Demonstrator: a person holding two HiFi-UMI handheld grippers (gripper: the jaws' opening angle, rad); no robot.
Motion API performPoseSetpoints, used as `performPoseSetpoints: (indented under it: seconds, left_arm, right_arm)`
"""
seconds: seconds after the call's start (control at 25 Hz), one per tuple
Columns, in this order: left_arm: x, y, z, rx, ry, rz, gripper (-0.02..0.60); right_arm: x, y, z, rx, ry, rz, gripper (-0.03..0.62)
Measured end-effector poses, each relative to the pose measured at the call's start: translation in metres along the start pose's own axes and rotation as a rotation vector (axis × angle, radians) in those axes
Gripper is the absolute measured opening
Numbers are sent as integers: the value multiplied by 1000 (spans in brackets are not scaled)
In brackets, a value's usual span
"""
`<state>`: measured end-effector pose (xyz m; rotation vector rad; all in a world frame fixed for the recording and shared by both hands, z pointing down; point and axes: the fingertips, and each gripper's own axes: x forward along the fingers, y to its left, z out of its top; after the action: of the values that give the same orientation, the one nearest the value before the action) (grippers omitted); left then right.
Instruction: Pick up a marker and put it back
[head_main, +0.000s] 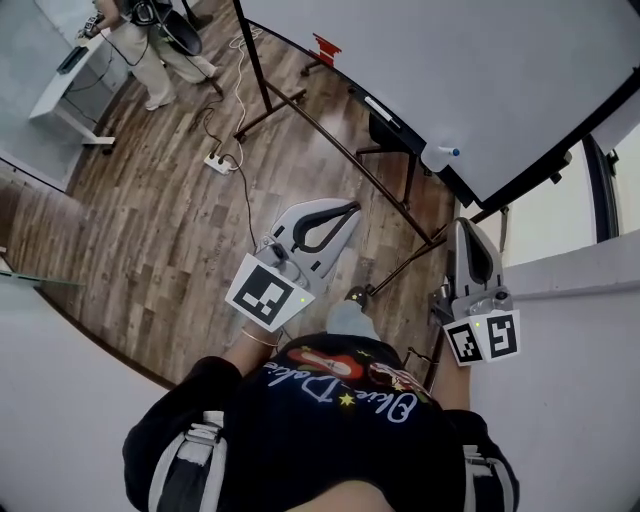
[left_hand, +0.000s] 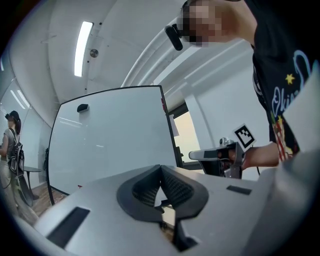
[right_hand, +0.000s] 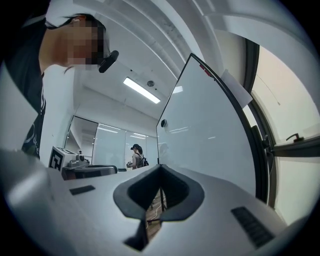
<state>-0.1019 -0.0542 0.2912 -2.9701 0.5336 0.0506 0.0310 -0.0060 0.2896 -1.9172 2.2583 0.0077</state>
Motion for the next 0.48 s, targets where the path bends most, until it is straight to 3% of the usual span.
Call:
performPoseSetpoints:
  seconds: [0.48]
  left_arm:
    - [77,30,-14,-7,2,-62,3]
  right_arm:
    - [38,-66,-10,-13,15,-66,0]
